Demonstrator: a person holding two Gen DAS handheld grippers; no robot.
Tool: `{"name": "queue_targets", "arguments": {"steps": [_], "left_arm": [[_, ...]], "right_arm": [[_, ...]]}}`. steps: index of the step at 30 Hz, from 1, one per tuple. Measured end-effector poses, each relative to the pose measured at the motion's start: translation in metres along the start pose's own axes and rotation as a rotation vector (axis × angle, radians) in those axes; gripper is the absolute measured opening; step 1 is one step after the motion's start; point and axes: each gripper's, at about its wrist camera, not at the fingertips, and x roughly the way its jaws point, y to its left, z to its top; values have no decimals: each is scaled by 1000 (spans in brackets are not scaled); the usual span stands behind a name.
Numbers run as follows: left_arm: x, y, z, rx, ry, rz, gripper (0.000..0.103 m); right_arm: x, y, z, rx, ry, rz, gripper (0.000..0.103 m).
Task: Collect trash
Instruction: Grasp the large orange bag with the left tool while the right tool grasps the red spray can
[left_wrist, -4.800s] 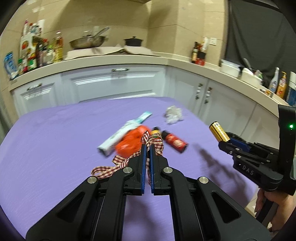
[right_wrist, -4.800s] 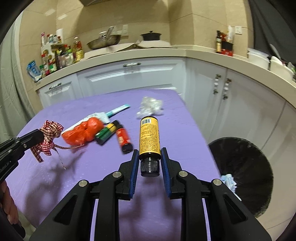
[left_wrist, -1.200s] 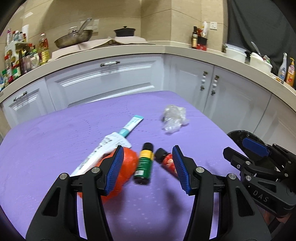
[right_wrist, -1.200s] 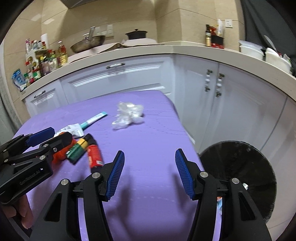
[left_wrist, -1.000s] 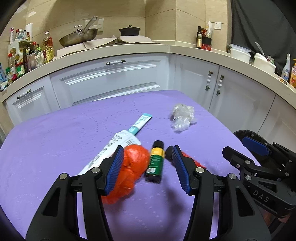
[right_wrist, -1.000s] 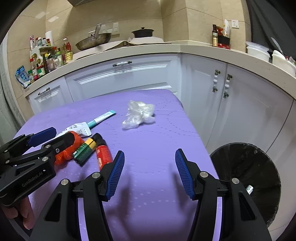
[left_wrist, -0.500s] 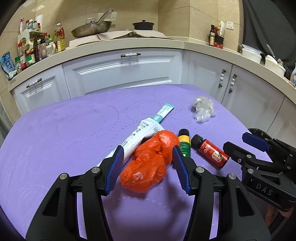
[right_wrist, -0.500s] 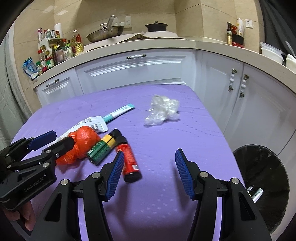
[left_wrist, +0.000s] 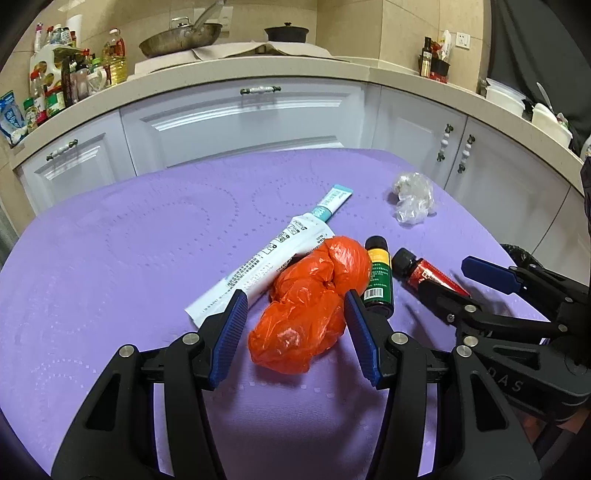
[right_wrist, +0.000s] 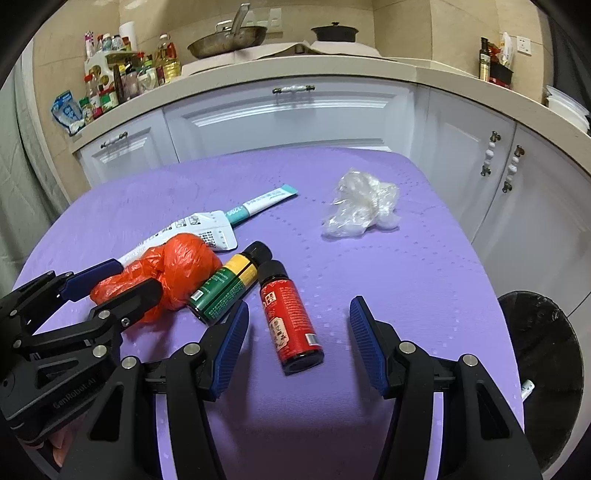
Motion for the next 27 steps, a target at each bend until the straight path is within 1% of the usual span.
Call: {"name": "queue_targets", "arguments": {"steps": [5,8,10,13,14,16,22,23,24,27], "left_arm": [[3,-3,0,13,15,-11,53],[7,-2,1,14,30,-19,53],[6,-2,0,12,27,-21,53],[2,-3,-1,14,13,-16,53],[2,-3,-2,17,13,-16,53],[3,-4,-2,23,19,-24,52],[11,-7,-2,38,59,-41,52],[13,-7,-2,37,66,-45,51],[14,-7,-2,37,71,-48,43],[17,-8,-3,43,88,-56,33]], "right_arm": [[5,-1,-1,2,24,8,56],[7,-2,-1,2,36,15,53],[7,-2,-1,-2,40,15,52],[8,-4,-1,-2,48,16,47],[8,-4,-1,-2,50,17,43],[9,-5,-2,-2,57,19,40],[10,-5,-2,-9,61,20,40],[9,-5,-2,-10,61,20,38],[10,-5,-2,-11,61,19,36],[10,-5,-2,-13,60,19,35]]}}
